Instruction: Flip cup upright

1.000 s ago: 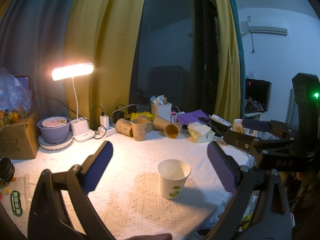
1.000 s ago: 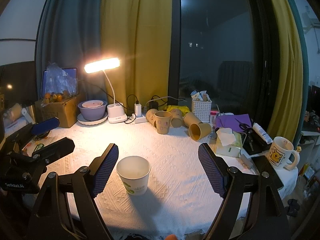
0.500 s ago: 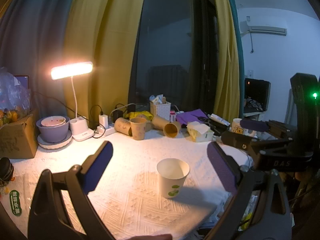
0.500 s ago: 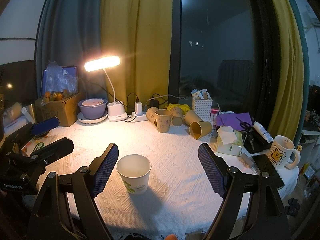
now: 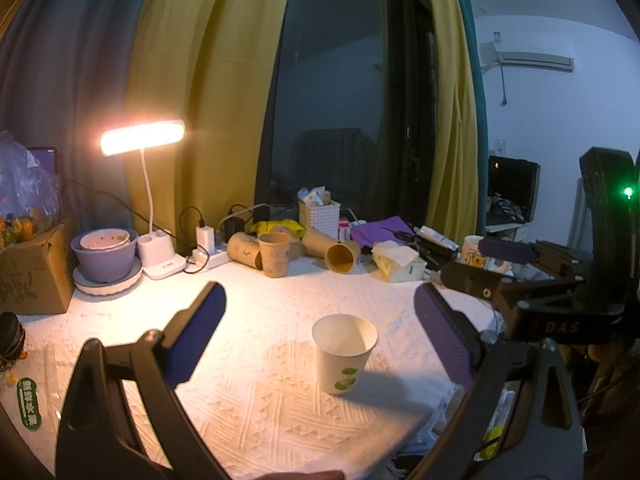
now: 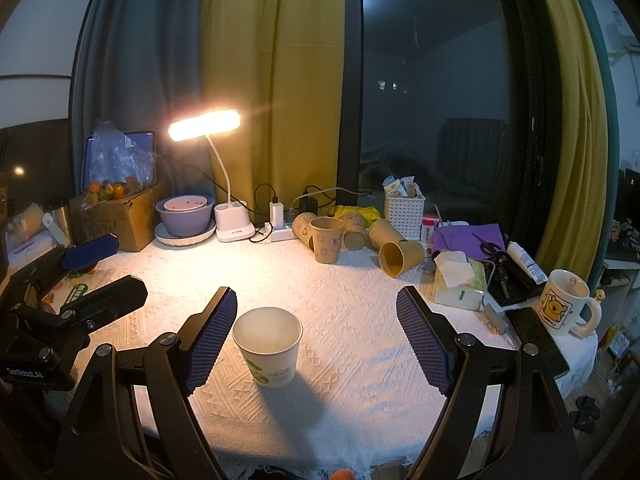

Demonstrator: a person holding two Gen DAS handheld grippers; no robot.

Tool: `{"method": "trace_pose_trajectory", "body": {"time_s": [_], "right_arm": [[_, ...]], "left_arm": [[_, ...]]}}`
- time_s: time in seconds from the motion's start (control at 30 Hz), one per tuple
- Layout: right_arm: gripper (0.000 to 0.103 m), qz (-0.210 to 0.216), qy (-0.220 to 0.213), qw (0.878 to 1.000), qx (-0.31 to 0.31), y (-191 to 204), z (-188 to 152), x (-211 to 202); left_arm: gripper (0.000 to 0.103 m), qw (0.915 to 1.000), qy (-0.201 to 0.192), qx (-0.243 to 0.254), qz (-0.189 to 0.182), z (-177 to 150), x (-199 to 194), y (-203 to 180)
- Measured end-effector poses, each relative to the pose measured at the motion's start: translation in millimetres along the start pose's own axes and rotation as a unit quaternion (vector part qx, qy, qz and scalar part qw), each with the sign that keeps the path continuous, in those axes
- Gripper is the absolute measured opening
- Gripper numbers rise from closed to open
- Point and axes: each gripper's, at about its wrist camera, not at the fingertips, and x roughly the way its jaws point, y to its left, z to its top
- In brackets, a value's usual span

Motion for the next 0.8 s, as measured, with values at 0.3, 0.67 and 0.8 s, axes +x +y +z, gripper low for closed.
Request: {"method": "trace_pose_trajectory", "body": {"time_s": [0.3,0.67,0.8], "right_arm": [[0.084,0.001,0.000,1.000,0.000,-0.1,0.1,-0.3],[0.084,0.001,0.001,1.000,0.000,0.1,-2.8,0.1],[0.084,0.001,0.002,1.000,0.000,0.0,-2.2,0.5]], "left_arm": [[0.096,1.0000,0.000,-0.001,-0.001,-1.1,-0.4,-1.1],[0.096,1.0000,0.001,-0.001,-0.001,-1.1,-0.5,-2.0],[0.096,1.0000,0.001,0.000,-0.001,-2.1,-1.5,-3.4]]}}
